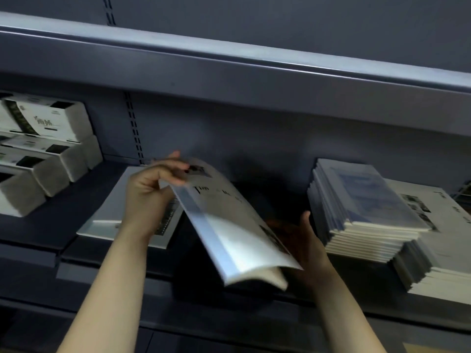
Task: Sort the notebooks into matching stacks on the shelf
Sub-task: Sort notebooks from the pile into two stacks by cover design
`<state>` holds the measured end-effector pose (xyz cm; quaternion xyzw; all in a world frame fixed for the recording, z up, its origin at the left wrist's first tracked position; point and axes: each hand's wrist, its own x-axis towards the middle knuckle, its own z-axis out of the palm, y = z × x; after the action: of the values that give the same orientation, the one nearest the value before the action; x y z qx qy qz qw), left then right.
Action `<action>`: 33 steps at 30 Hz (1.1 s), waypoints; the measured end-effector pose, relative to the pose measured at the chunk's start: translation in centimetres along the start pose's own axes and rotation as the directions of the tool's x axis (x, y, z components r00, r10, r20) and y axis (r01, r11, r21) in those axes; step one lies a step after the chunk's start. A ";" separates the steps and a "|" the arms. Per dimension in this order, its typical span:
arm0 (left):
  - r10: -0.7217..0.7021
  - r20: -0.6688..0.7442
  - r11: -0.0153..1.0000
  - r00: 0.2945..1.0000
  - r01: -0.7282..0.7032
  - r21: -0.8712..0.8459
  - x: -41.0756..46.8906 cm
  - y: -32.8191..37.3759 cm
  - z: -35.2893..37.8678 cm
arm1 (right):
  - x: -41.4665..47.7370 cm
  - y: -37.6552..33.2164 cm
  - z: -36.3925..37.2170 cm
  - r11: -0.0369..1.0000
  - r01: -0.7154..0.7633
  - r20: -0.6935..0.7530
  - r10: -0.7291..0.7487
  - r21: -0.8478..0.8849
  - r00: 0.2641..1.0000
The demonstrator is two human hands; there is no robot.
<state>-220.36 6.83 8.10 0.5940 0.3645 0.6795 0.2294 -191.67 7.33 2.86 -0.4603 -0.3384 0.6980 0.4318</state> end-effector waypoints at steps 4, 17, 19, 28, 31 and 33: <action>-0.028 0.061 1.000 0.998 0.028 0.008 -0.2 -0.1 2.5 | -1.2 0.1 -0.8 0.954 -0.079 -0.077 0.059 -0.289 0.995; -0.163 0.084 0.972 0.983 0.174 -0.158 -1.0 0.2 8.0 | -3.2 -2.1 -4.1 0.973 0.212 0.133 -0.199 -0.089 0.971; -0.168 0.103 0.969 0.980 0.183 -0.163 -1.1 0.3 8.7 | -3.7 -2.8 -4.8 0.920 0.356 0.178 -0.327 -0.164 0.928; -0.174 0.188 0.934 0.967 0.223 -0.279 -1.7 -0.2 12.0 | -5.4 -5.7 -6.8 0.712 0.593 0.067 -0.617 -0.376 0.784; -0.273 0.183 0.898 0.944 0.319 -0.304 -2.1 -0.5 13.1 | -6.3 -6.7 -8.1 0.714 0.592 -0.009 -0.641 -0.373 0.767; -0.279 0.213 0.903 0.936 0.331 -0.275 -2.4 -0.6 13.8 | -6.9 -7.4 -9.1 0.722 0.586 -0.062 -0.648 -0.369 0.759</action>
<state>-206.51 8.47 6.51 0.5418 0.3224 0.6306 0.4526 -179.59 4.66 8.52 -0.4490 -0.5415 0.4006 0.5871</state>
